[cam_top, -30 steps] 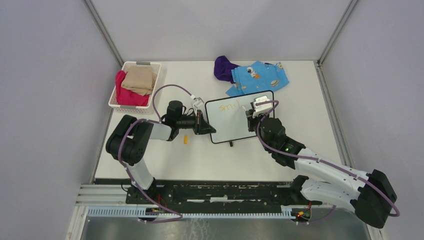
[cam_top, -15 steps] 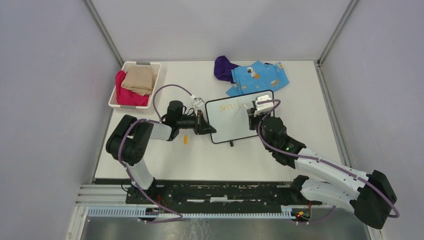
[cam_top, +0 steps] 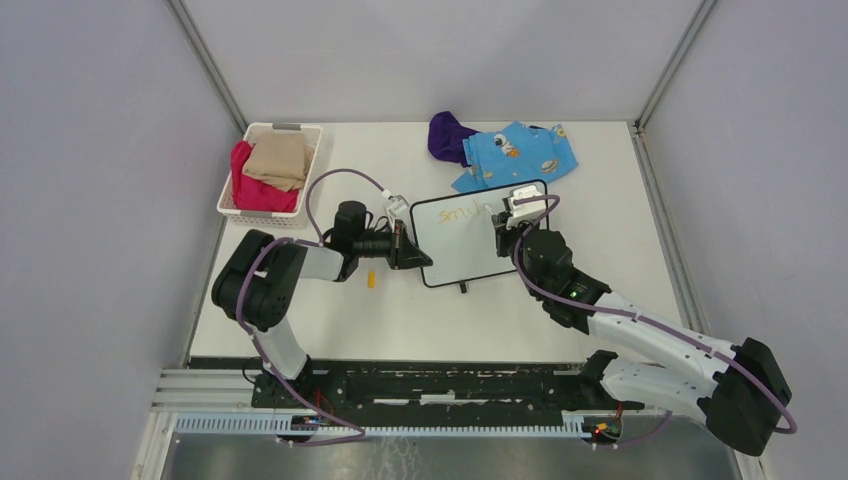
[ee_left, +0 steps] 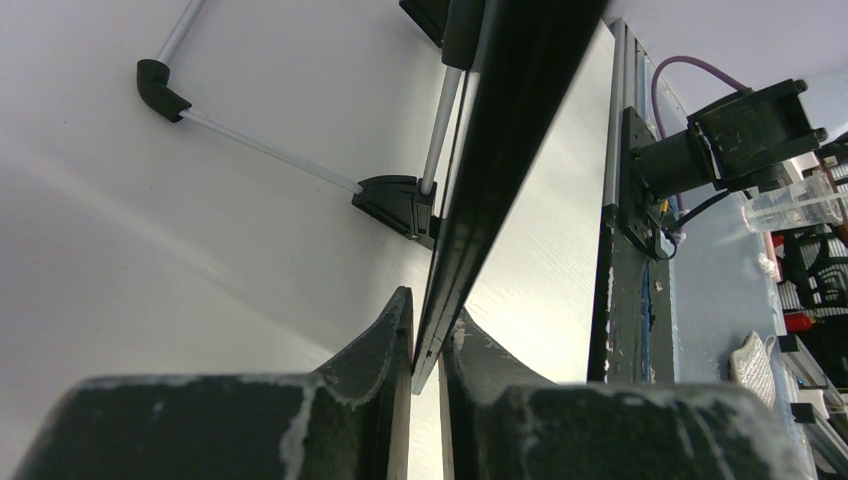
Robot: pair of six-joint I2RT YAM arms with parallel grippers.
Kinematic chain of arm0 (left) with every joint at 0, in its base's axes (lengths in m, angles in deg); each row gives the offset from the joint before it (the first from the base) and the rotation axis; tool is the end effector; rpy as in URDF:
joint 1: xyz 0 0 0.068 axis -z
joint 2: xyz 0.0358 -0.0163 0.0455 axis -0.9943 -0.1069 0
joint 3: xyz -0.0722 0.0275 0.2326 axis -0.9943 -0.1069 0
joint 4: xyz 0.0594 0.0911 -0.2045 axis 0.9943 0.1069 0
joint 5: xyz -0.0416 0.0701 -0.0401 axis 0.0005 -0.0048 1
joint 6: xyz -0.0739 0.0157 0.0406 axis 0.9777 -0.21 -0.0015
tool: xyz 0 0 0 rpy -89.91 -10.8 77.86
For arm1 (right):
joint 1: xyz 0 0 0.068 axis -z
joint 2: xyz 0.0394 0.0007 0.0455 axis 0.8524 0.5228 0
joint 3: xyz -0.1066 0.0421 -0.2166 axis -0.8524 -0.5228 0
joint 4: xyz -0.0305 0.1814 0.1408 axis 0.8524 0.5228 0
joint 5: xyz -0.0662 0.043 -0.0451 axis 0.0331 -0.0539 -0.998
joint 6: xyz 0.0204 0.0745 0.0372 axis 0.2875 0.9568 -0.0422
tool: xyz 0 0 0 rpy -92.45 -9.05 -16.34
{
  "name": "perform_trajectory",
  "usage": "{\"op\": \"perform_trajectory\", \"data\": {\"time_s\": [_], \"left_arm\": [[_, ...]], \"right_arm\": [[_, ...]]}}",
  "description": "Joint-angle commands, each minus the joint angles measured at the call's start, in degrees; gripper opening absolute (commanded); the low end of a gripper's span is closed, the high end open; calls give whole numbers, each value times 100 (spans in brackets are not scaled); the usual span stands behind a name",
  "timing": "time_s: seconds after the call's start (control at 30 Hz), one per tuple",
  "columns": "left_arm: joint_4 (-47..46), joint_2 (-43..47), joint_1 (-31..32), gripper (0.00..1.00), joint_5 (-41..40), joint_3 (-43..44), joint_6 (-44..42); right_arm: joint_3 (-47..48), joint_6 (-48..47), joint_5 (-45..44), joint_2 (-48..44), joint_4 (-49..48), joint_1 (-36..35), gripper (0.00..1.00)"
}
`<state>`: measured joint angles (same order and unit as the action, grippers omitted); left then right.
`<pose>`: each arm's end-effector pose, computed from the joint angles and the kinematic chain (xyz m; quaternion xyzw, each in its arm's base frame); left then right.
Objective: Write a sentence on the whiteboard
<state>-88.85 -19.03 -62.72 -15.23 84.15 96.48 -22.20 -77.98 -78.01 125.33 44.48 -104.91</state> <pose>0.2724 -0.1730 0.1311 0.2766 0.7388 -0.5320 0.3078 0.2022 0.1580 0.2660 -0.0971 0.7442 0.1024 0.6529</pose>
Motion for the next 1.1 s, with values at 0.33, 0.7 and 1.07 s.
{"op": "perform_trajectory", "data": {"time_s": [0.33,0.7,1.07], "left_arm": [[382,17,21,2,-299,64,-251],[392,8,16,2,-299,61,-250],[391,16,21,2,-299,67,-251]], "right_arm": [[-197,117,210,-101,-27,30,0],[-382,132,-154,-309,210,36,0],[-314,129,-134,-534,160,115,0]]}}
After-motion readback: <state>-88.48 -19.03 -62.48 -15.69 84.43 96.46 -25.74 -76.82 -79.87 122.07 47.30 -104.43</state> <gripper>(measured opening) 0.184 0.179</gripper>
